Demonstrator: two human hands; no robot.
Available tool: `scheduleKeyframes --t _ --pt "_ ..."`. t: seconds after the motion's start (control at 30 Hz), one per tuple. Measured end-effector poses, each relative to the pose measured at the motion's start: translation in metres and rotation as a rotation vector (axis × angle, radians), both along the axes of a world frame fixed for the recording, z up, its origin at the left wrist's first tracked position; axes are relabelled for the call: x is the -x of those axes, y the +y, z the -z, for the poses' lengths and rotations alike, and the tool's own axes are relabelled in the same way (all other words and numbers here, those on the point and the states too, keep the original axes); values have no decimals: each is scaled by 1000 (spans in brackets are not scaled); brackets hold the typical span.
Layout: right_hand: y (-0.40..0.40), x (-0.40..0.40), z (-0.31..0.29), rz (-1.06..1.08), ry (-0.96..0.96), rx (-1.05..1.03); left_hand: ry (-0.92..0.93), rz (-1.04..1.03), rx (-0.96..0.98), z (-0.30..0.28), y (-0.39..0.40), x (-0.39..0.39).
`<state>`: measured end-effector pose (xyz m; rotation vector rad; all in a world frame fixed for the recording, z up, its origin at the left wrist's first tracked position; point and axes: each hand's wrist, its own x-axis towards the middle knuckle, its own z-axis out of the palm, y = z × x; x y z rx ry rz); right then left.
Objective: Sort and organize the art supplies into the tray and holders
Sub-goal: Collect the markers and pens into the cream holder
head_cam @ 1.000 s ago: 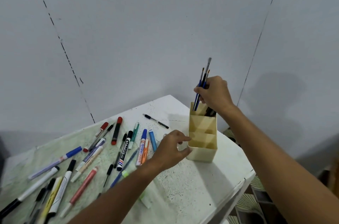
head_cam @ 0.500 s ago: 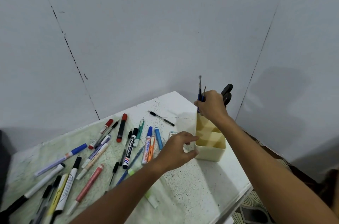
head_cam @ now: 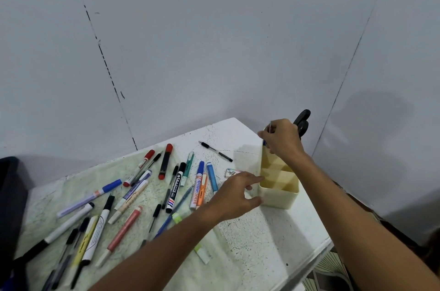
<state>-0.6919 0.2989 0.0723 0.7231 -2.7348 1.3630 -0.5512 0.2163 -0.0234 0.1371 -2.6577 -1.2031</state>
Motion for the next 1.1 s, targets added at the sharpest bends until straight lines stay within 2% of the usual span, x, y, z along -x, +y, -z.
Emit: scheduleKeyframes --t 0.17,0.3,0.37,0.43,0.6,0.7,0.8,0.97,1.1 --pt "4 -6 -4 6 20 -35 -13 5 30 -3 2 -5" --pt "12 -23 -16 87 293 -158 -22 -18 71 -8 3 -14" --pt "11 -37 -22 86 430 -143 -10 -53 96 -9 -1 -22" --pt "5 -52 -24 38 472 -88 6 -89 127 -9 -8 -33" --pt "-29 -94 -3 -200 394 -50 -32 -279 240 0 -42 -82" --pt "-55 -118 28 -493 258 -137 -46 -430 301 10 -65 -126" --pt "-69 -135 67 -688 172 -252 -85 -512 415 23 -82 -161" --pt "-92 -186 112 -891 284 -387 -312 -832 572 43 -96 -228" --pt "-101 -206 131 -955 464 -521 -315 -832 591 53 -90 -248"
